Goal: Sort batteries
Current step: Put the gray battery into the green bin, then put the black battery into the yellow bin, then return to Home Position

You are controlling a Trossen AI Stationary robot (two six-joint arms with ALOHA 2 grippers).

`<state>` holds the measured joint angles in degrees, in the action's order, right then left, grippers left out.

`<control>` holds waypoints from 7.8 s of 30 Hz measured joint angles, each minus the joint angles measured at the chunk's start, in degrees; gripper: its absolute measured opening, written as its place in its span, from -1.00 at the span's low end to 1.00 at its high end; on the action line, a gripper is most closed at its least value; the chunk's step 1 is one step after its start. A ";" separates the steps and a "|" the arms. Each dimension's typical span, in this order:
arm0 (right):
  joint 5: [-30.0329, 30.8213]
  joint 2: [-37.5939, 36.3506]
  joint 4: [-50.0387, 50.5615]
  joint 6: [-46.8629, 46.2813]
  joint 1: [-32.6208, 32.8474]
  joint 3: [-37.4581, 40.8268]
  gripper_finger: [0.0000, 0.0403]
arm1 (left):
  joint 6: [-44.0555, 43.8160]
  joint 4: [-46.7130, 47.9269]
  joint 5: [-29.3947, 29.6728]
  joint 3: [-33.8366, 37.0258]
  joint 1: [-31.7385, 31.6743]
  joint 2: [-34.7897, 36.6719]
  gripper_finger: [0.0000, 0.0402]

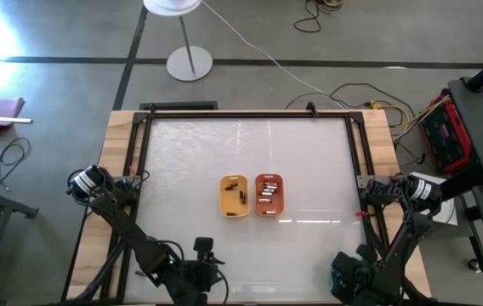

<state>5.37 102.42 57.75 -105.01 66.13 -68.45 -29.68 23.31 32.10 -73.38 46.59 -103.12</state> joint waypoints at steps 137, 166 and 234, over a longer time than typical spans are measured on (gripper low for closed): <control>46.49 6.23 -49.28 91.07 -23.38 -22.14 -0.88 | 39.10 -58.26 11.25 21.81 0.96 13.46 -0.52; 23.59 6.42 -32.74 86.74 -49.80 -19.32 -0.89 | 4.70 -71.57 24.72 51.78 6.07 7.82 -0.37; 27.22 -25.80 -54.87 101.73 -38.54 18.61 -0.20 | 27.22 -60.90 28.57 42.16 0.61 41.13 -0.37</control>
<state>32.58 76.63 2.88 -3.28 27.58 -49.83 -2.46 -37.59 60.67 -31.22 47.20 -61.99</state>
